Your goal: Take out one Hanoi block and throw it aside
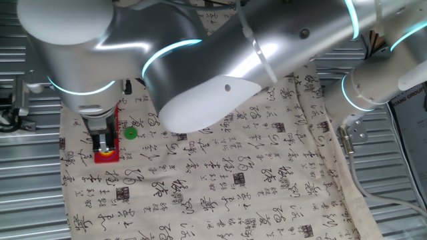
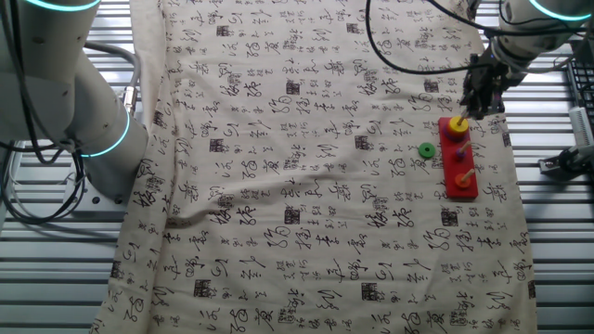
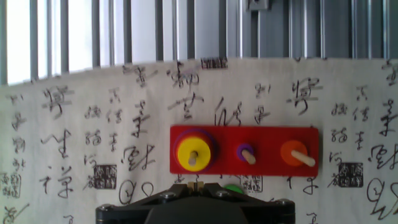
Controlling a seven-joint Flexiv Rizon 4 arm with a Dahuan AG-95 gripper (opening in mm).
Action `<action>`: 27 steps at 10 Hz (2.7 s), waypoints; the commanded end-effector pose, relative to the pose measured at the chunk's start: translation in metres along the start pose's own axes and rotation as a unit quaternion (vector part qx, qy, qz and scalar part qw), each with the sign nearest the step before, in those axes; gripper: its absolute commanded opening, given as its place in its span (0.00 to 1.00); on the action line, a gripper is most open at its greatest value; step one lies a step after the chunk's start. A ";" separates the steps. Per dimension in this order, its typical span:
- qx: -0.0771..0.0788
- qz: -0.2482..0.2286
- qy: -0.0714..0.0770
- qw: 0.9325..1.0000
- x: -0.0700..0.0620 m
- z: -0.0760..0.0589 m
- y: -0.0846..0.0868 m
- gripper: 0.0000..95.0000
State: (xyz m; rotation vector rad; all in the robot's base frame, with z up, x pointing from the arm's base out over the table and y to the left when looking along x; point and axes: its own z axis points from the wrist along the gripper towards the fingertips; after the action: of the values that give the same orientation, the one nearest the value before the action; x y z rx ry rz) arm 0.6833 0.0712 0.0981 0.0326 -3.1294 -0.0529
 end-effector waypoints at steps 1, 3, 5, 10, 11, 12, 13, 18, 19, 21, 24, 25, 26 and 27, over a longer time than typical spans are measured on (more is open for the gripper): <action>0.000 -0.001 0.000 1.000 0.000 0.001 0.000 0.40; -0.002 -0.002 0.001 1.000 -0.002 0.003 -0.002 0.40; -0.002 -0.003 0.002 1.000 -0.004 0.005 -0.003 0.40; 0.001 0.004 0.000 1.000 -0.008 0.015 0.000 0.40; 0.001 0.011 -0.005 1.000 -0.009 0.017 0.000 0.40; 0.000 0.010 -0.008 1.000 -0.010 0.017 -0.001 0.40; -0.001 0.011 -0.010 1.000 -0.009 0.018 -0.001 0.40; -0.002 0.014 -0.022 1.000 -0.006 0.023 -0.002 0.40; -0.002 0.017 -0.023 1.000 -0.006 0.024 0.000 0.40; -0.002 0.018 -0.024 1.000 -0.007 0.027 0.001 0.40; -0.002 0.016 -0.029 0.999 -0.006 0.030 0.000 0.40; -0.003 0.015 -0.034 0.999 -0.005 0.033 -0.001 0.40; -0.003 0.015 -0.035 0.999 -0.006 0.034 -0.002 0.40; -0.003 0.015 -0.036 0.999 -0.006 0.035 -0.003 0.40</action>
State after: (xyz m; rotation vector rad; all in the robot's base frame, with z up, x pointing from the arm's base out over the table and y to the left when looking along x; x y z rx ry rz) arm 0.6874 0.0690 0.0623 -0.0174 -3.2015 -0.0650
